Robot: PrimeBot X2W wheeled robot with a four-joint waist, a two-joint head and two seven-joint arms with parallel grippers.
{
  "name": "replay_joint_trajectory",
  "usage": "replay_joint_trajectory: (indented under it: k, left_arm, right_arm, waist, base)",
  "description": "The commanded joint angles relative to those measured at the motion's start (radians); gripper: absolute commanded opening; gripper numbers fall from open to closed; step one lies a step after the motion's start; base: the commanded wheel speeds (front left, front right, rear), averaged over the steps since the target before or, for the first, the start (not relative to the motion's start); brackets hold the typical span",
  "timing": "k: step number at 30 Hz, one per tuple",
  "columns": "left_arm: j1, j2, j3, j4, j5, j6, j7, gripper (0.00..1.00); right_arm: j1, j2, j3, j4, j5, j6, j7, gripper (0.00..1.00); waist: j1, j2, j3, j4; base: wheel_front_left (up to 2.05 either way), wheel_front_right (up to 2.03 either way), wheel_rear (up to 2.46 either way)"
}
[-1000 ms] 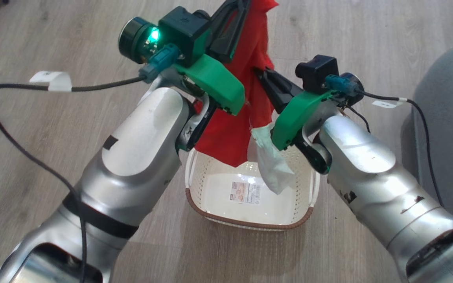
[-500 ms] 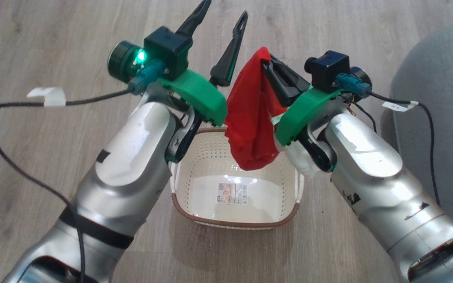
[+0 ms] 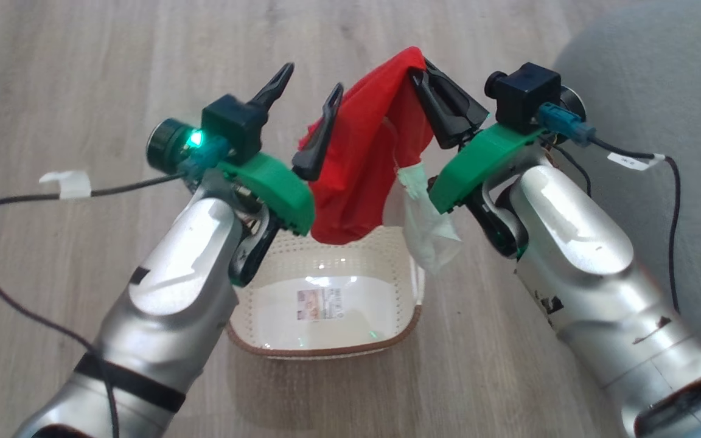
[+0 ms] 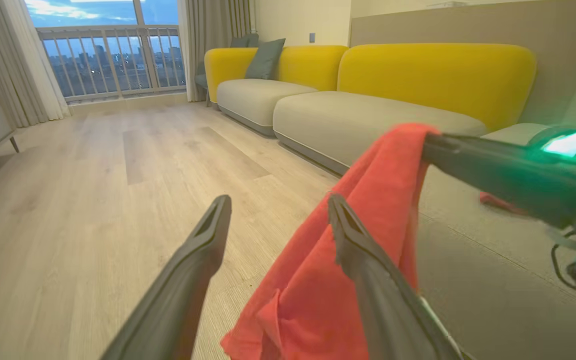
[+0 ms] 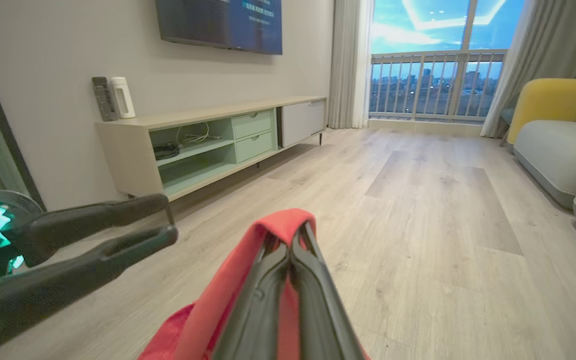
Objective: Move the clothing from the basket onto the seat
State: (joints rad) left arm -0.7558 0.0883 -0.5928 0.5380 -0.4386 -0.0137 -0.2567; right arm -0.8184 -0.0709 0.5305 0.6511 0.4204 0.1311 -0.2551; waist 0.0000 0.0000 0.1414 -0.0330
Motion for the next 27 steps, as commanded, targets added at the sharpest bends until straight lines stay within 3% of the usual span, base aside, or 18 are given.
replay_joint_trajectory:
  k: [1, 27]
  left_arm:
    - [-0.019, 0.032, 0.040, -0.018, 0.009, -0.008, -0.005, 1.00]
    - [0.150, 0.056, 0.123, -0.069, 0.050, -0.071, -0.005, 1.00]
  right_arm:
    - [0.005, 0.021, -0.003, -0.047, -0.006, 0.000, -0.007, 0.00]
    - [0.091, 0.007, -0.058, -0.240, -0.027, 0.000, -0.007, 0.00]
  waist:
    - [0.0000, 0.0000, -0.005, -0.048]
    - [0.0000, 0.0000, -0.014, -0.485]
  base:
    - [0.00, 0.00, 0.00]
    - [0.00, 0.00, 0.00]
